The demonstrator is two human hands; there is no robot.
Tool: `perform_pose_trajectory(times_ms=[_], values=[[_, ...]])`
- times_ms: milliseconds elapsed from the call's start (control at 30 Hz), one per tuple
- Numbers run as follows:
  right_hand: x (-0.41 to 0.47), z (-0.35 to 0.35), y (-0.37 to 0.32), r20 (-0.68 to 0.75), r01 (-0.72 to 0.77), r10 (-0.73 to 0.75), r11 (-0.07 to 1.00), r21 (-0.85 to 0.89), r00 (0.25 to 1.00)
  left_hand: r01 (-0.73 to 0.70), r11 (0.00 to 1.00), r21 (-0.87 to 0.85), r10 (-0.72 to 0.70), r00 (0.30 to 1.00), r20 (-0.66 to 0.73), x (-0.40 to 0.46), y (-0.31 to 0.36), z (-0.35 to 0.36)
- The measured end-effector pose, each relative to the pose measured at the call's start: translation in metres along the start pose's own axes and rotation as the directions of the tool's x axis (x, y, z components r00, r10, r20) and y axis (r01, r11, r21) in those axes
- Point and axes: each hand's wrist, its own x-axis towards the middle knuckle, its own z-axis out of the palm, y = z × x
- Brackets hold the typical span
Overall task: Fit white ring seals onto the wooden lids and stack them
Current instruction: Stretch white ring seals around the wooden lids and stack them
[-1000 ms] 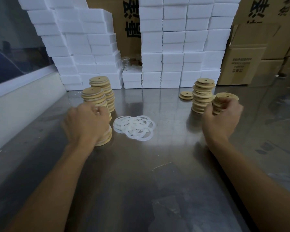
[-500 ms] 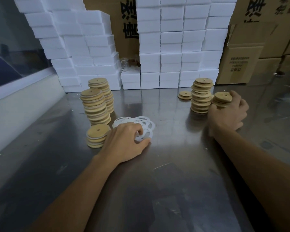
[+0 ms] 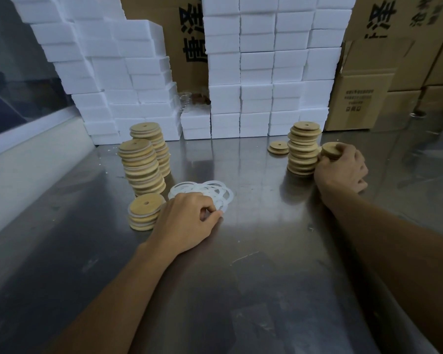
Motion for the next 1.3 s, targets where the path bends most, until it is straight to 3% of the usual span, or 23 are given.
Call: perform_pose_trajectory(times_ms=[300,533,667,967,1167,1300], values=[[-0.002,-0.001,0.002,-0.109,-0.027,0.035,0.997,0.067,0.993,0.017,1.0,-0.021,-0.017,1.0,0.01,0.0,0.002,-0.001],[-0.012,-0.008,0.005,-0.192,-0.02,0.083,0.951,0.308,0.978,0.048,0.998,-0.045,-0.047,0.999,0.023,0.001,0.003,0.001],[-0.026,-0.014,0.011,-0.109,0.009,0.042,0.904,0.427,0.993,0.042,0.998,-0.036,-0.041,0.999,0.032,0.001,0.006,0.0],[-0.058,-0.022,0.005,0.131,0.045,-0.11,0.904,0.424,0.985,-0.018,0.997,-0.077,0.016,1.0,-0.024,0.0,0.023,0.0],[-0.087,-0.023,-0.005,0.315,0.116,-0.354,0.805,0.581,0.881,-0.043,0.93,-0.366,0.013,0.996,-0.084,0.001,0.033,0.009],[-0.099,-0.018,-0.01,0.403,0.184,-0.492,0.779,0.599,0.772,0.095,0.787,-0.61,-0.16,0.986,-0.053,0.005,0.03,0.009]])
